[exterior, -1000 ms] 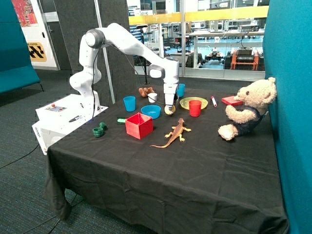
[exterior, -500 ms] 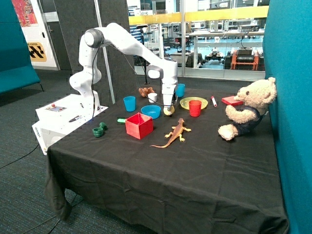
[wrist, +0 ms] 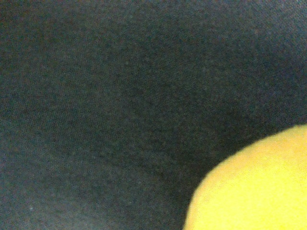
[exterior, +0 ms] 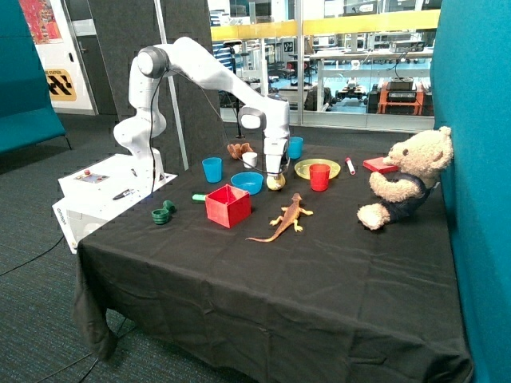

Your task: Put the ball in the red pot

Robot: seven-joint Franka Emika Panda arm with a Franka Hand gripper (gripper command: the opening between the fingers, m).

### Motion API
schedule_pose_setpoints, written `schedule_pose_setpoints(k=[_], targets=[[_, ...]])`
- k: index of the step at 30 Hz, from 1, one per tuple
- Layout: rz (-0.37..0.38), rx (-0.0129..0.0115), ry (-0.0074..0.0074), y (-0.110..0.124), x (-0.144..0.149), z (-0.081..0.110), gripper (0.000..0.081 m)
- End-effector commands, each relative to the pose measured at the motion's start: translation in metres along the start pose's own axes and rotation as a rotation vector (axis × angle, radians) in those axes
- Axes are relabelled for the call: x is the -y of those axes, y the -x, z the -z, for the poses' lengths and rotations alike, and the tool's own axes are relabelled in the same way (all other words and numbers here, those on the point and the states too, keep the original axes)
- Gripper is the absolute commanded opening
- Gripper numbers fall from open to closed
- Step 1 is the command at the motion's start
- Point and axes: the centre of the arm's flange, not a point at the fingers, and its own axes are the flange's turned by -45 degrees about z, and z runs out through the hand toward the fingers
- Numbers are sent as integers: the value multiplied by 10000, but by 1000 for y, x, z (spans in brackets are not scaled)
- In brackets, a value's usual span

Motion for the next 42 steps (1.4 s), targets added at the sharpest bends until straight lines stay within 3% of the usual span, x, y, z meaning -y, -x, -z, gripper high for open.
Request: schedule_pose_setpoints(k=[1,26,33,42], targets=[[87,-8,-7,3,2,-2,0],[238,-8,-7,12,5,13,0],[-19,-8,-7,13,4,6,0],[170,-8,-7,14,10,18,0]])
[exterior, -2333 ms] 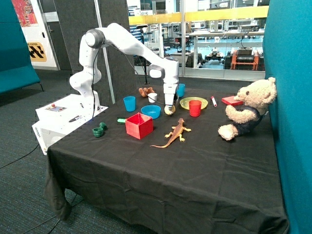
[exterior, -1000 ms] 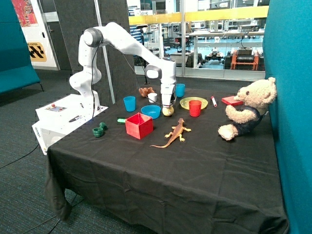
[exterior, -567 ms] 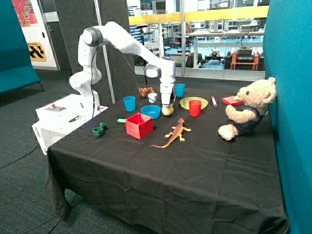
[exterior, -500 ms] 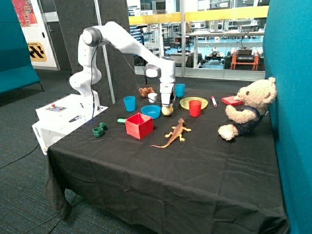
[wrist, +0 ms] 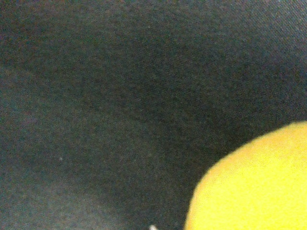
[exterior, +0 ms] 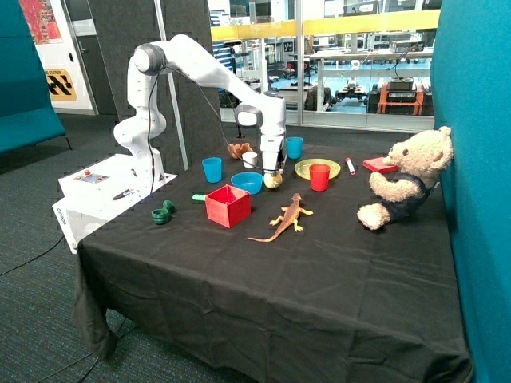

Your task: Put the ball in the red pot

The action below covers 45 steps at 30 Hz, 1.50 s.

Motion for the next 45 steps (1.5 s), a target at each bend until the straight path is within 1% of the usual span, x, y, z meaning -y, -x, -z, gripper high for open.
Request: schedule_pose_setpoints(k=[1,8,9,15,24,32,45], targets=[[27,23,-2,0,3,10,0],[112,23,-2,-7,3,30,0],[-18,23,-2,-8,3,33,0],[220,23,-2,-11,5,55,0],[262,23,-2,-11,2,92,0],[201,23,-2,0,-6,114,0],[-177,23,-1,29,-27,134,0]])
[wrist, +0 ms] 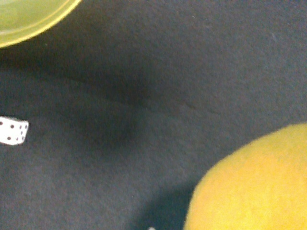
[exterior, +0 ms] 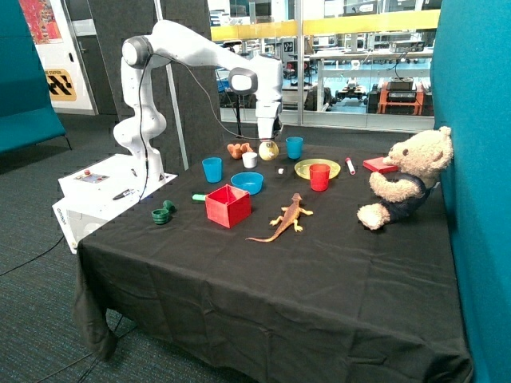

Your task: Put the ball in the red pot

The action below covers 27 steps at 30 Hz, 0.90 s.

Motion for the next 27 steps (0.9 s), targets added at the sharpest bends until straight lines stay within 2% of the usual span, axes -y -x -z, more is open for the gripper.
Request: schedule_pose_setpoints(k=[1,14,27], targets=[[-313,-82,-7,22,-16,17,0],[-984,-82,-10,60,-52,29,0],[-1606,-82,-13,95,-85,29,0]])
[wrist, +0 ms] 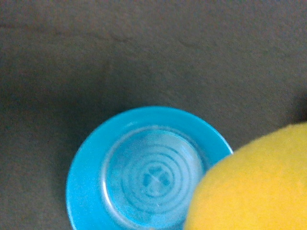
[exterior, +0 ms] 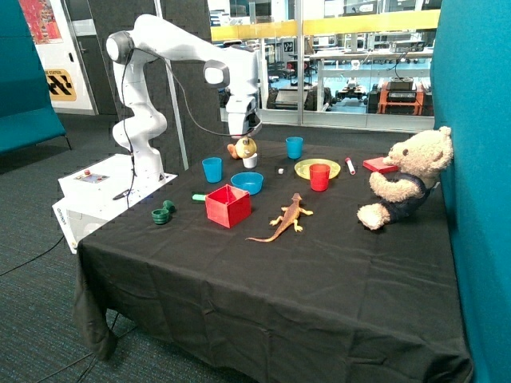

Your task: Put the ball in the red pot

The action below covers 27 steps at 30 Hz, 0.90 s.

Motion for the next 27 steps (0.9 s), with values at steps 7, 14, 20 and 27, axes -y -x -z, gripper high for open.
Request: schedule_pose_setpoints(k=[7,14,20,27], targets=[[-895,-14,23,29,-52,4,0],[-1241,-14,23,32,-75,2,0],[-1380,-14,23,33,-85,-3,0],[-1578,-14,22,34,-96,-12,0]])
